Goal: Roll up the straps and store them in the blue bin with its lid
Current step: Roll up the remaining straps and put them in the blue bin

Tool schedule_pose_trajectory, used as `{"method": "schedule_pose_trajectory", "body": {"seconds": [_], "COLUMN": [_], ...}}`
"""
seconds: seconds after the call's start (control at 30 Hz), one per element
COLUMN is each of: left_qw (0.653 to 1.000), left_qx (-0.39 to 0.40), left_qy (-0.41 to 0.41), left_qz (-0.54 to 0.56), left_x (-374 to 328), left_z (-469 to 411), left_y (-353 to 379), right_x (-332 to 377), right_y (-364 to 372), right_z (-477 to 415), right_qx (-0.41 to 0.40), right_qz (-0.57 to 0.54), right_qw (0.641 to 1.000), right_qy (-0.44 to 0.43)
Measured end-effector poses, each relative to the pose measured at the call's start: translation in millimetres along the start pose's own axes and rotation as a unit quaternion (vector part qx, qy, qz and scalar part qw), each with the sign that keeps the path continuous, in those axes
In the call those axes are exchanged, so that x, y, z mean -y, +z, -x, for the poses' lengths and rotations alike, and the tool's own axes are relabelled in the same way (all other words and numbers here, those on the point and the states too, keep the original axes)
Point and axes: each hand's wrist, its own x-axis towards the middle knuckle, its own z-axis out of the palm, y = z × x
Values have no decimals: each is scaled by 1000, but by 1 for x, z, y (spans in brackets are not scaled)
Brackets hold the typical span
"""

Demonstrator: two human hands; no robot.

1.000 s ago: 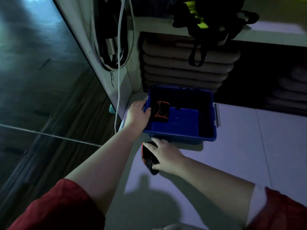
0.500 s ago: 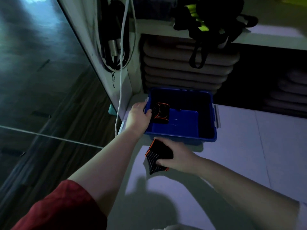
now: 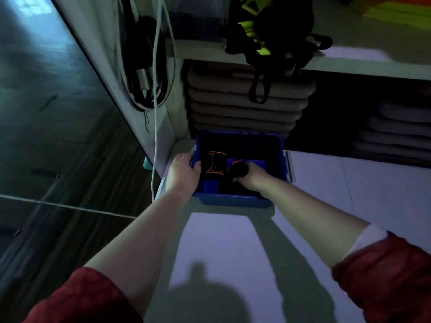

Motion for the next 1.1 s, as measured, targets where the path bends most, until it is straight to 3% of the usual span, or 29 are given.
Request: {"method": "schedule_pose_trajectory", "body": {"seconds": [0.1, 0.2, 0.43, 0.63, 1.1], "left_qw": [1000, 1000, 999, 1000, 1000], "left_qx": [7, 6, -19, -15, -11], "left_qy": [2, 15, 18, 12, 8], "left_qz": [-10, -21, -23, -21, -13], "left_x": [1, -1, 1, 4, -1], "left_z": [3, 4, 1, 0, 4], "left_y": [2, 6, 11, 12, 9], "right_x": [-2, -1, -6, -8, 8], "right_y": [20, 27, 37, 35, 38], "right_z": [-10, -11, -19, -25, -16], "right_qx": [87, 119, 121, 74, 63], "right_qz": [43, 40, -127, 124, 65], "right_qw": [994, 991, 981, 989, 996], "right_qy": [44, 52, 83, 14, 9]}}
